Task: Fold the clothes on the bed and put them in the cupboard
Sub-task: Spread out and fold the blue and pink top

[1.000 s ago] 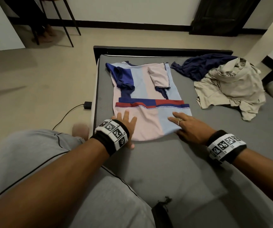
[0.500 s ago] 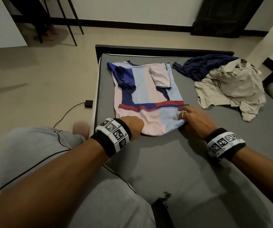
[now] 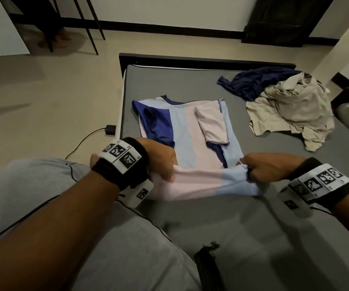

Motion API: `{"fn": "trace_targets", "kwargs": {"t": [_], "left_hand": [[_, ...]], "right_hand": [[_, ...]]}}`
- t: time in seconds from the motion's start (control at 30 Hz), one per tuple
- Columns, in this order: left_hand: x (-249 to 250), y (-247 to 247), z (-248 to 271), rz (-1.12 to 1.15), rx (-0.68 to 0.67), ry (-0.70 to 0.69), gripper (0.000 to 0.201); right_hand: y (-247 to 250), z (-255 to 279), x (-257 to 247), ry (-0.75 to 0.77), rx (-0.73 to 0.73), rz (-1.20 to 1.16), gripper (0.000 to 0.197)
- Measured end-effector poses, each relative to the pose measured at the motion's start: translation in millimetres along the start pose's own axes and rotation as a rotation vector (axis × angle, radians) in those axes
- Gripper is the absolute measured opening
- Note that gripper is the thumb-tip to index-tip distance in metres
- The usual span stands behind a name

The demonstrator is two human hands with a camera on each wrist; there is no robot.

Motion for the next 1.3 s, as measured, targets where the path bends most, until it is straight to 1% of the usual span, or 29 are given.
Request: {"fn": "trace_targets", "kwargs": {"t": [0.07,0.13,0.2,0.33,0.43,0.5,0.57,0.63,0.73,0.87,0.93,1.07,1.13,1.2,1.23,1.3], "left_hand": [[-3,1,0,0.082,-0.052,0.0,0.024],[-7,5,0,0.118,-0.027,0.003,0.025],[-15,13,-1,0.086,0.057,0.007,0.026],[-36,41,-10,0.033,0.281,0.038,0.032],[-48,68,-23,0.085,0.421,0.051,0.026],[-53,86,-35,0.08,0.512,0.054,0.019],[-59,101,-51,0.09,0.563,0.061,0.012],[-67,115,-69,0.097,0.583,0.059,0.011],[-76,129,-91,0.054,0.64,0.06,0.015],[-85,144,-111,0.035,0.764,0.061,0.023],[-89,151,-116,0.007,0.834,0.046,0.022],[-95,159,-123,-0.035,0.978,0.044,0.023],[-94,158,-127,-0.059,1.051,0.045,0.027],[-89,155,-130,-0.139,1.095,0.054,0.035],[-85,153,-130,-0.199,1.11,0.069,0.04],[-74,148,-129,-0.276,1.136,0.07,0.049]], "right_hand": [[2,5,-3,0.024,-0.02,-0.025,0.019],[8,5,0,0.035,0.008,-0.057,0.014],[17,-1,6,0.008,0.067,-0.117,0.005],[37,-22,22,-0.082,0.205,-0.154,0.013],[53,-44,35,-0.067,0.328,-0.174,0.016],[64,-63,49,-0.053,0.378,-0.206,0.018],[73,-85,63,-0.068,0.394,-0.231,0.015],[79,-107,72,-0.099,0.408,-0.232,0.009],[90,-133,78,-0.134,0.445,-0.228,0.014],[108,-156,84,-0.167,0.448,-0.202,0.017],[116,-165,86,-0.19,0.464,-0.21,0.022],[122,-180,90,-0.265,0.495,-0.234,0.018],[121,-186,91,-0.292,0.506,-0.199,0.017],[115,-193,88,-0.338,0.521,-0.157,0.012],[112,-196,88,-0.373,0.533,-0.155,0.015],[107,-198,80,-0.388,0.567,-0.103,0.034]]}}
Point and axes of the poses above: each hand's wrist, its own z-axis away from the middle knuckle, its own y-axis out of the back of the hand, x = y × z, the point moved 1 cm from there along -z, towards the middle knuckle, and after that the axes turned 12 degrees about z, right-handed, at the moved point
